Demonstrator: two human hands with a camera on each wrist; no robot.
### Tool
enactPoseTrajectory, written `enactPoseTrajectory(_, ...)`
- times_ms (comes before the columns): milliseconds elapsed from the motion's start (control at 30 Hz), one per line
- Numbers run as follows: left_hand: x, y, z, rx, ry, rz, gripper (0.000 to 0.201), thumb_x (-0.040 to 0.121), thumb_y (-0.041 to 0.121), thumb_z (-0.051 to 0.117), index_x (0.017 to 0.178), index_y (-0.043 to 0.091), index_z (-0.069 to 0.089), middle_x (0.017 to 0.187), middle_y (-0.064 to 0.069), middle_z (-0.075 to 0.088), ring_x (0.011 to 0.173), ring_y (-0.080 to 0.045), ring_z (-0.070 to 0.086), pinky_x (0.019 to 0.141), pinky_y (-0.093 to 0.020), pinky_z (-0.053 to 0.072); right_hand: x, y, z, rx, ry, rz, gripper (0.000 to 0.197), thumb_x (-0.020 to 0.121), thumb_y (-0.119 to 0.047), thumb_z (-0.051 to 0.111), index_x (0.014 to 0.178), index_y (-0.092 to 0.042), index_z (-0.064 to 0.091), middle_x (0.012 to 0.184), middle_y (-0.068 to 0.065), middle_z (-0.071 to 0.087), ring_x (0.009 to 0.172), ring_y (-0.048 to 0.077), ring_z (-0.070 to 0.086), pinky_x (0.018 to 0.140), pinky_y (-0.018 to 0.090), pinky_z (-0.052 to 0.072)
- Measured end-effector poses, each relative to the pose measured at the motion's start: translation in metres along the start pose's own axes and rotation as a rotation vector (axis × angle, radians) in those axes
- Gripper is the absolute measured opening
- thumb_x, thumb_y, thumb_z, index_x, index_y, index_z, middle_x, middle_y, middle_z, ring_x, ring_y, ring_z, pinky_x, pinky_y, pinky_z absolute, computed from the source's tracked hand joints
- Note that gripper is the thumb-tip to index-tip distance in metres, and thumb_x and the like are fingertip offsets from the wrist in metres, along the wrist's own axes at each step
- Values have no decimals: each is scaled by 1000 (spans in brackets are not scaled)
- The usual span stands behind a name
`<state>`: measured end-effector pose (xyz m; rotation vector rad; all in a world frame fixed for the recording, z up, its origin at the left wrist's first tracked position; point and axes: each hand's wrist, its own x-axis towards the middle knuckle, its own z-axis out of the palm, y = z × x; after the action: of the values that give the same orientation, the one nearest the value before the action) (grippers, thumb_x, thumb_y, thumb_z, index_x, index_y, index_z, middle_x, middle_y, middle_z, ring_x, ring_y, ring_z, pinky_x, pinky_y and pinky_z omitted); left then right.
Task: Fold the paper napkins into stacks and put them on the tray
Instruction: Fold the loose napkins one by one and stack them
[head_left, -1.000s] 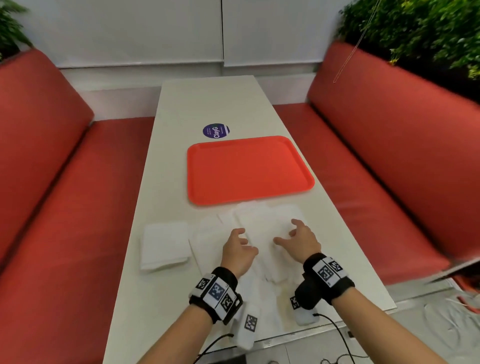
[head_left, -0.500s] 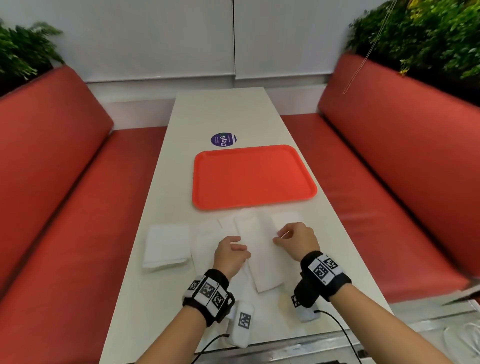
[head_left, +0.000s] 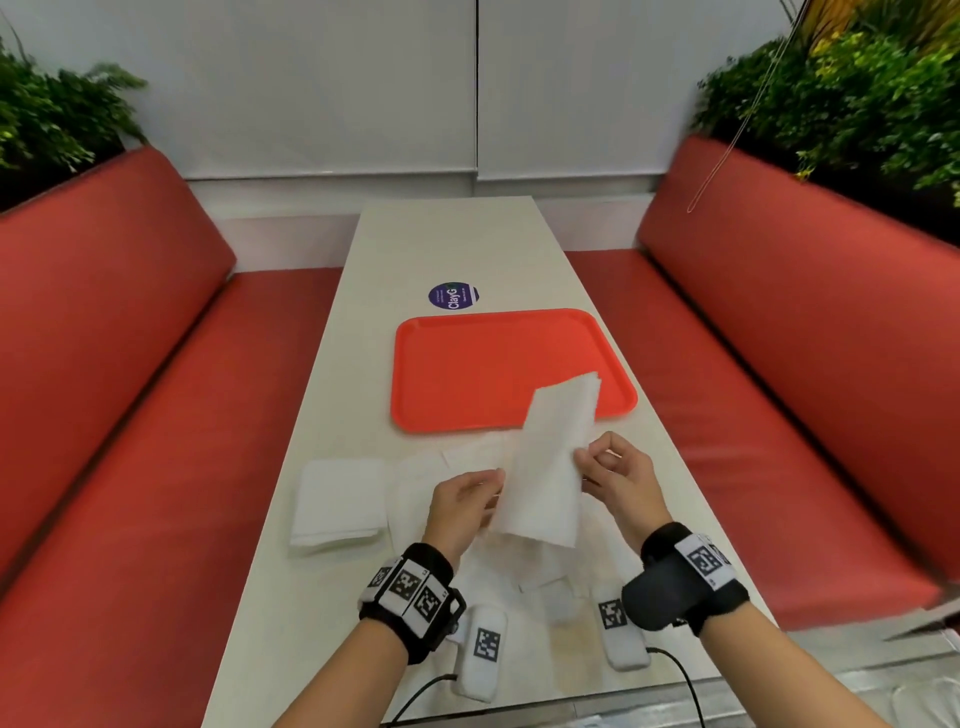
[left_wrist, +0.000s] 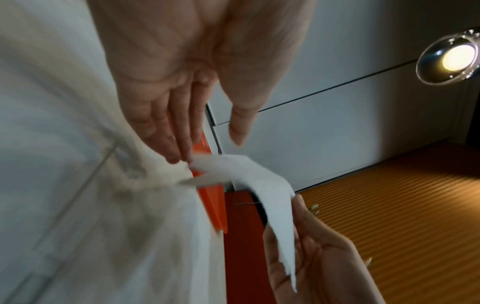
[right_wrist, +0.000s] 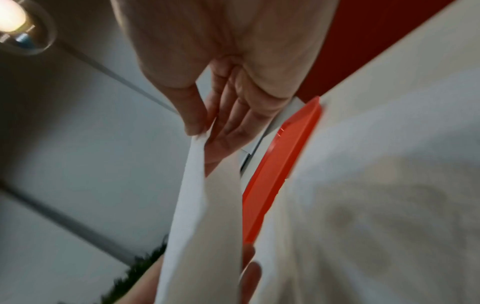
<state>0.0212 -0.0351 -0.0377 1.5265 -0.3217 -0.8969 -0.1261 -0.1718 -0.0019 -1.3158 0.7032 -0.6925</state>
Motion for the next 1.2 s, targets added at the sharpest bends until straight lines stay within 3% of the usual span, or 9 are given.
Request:
enactPoseTrajectory(133, -4, 17, 6, -58, -100, 67, 38, 90, 39, 66, 98, 3, 74, 95, -1, 75, 91, -15, 68, 83, -30, 51, -8, -8, -2, 109, -55, 63, 18, 96, -3, 54, 82, -13, 48, 71, 5, 68, 62, 15, 60, 60, 23, 52)
enactPoseTrajectory(267, -5, 36, 11, -76, -35, 214, 19, 85, 19, 74, 97, 4, 75, 98, -11, 76, 91, -22, 70, 81, -32, 55, -8, -14, 0, 20, -111, 13, 10, 95, -1, 57, 96, -11, 56, 75, 12, 69, 57, 21, 57, 56, 27, 50)
enactPoseTrajectory(367, -3, 45, 10, -60, -12, 298, 25, 77, 19, 81, 92, 1, 74, 97, -18, 75, 87, -24, 68, 89, -45, 54, -3, -18, 3, -89, -28, -25, 21, 90, 0, 63, 107, -11, 57, 76, 12, 69, 59, 22, 58, 58, 31, 49)
enactPoseTrajectory(433, -4, 48, 10, -28, 38, 332, 24, 72, 20, 85, 88, 5, 76, 93, -14, 76, 86, -23, 69, 88, -44, 55, 2, -17, 4, -184, 99, -39, 36, 83, -2, 71, 110, -18, 54, 84, 5, 70, 66, 21, 65, 62, 32, 52)
enactPoseTrajectory(600, -20, 51, 14, 189, 152, 538, 11, 72, 18, 86, 79, 15, 78, 79, 6, 74, 79, -9, 67, 71, -12, 49, -4, -22, 21, -271, 158, -171, 26, 75, -28, 84, 86, -15, 64, 81, 2, 66, 69, 20, 62, 63, 35, 55)
enactPoseTrajectory(733, -27, 55, 17, 279, 129, 682, 13, 70, 18, 87, 66, 16, 74, 63, 13, 66, 68, -3, 61, 64, -14, 46, -14, -31, 37, -170, 45, -150, 34, 69, -34, 85, 77, -4, 72, 74, 9, 72, 70, 22, 69, 72, 35, 60)
enactPoseTrajectory(900, -29, 59, 18, 369, 121, 831, 27, 66, 16, 89, 58, 9, 65, 58, 13, 53, 60, -2, 52, 61, -13, 38, -21, -29, 40, 25, 8, -92, 24, 75, -16, 80, 78, 6, 71, 73, 18, 72, 73, 25, 70, 82, 38, 59)
enactPoseTrajectory(1033, -36, 64, 19, 360, 83, 822, 25, 63, 29, 91, 65, 12, 72, 62, 8, 59, 64, -7, 56, 63, -19, 43, -26, -26, 35, 127, -26, -71, 26, 78, -20, 74, 73, 5, 73, 65, 16, 66, 72, 26, 68, 83, 36, 58)
enactPoseTrajectory(1200, -34, 59, 16, 211, 26, 563, 16, 67, 28, 89, 69, 20, 75, 73, 3, 72, 78, -17, 66, 79, -27, 51, -29, -25, 27, 145, 32, -57, 19, 85, -5, 70, 76, 12, 69, 76, 26, 71, 80, 35, 73, 82, 36, 59)
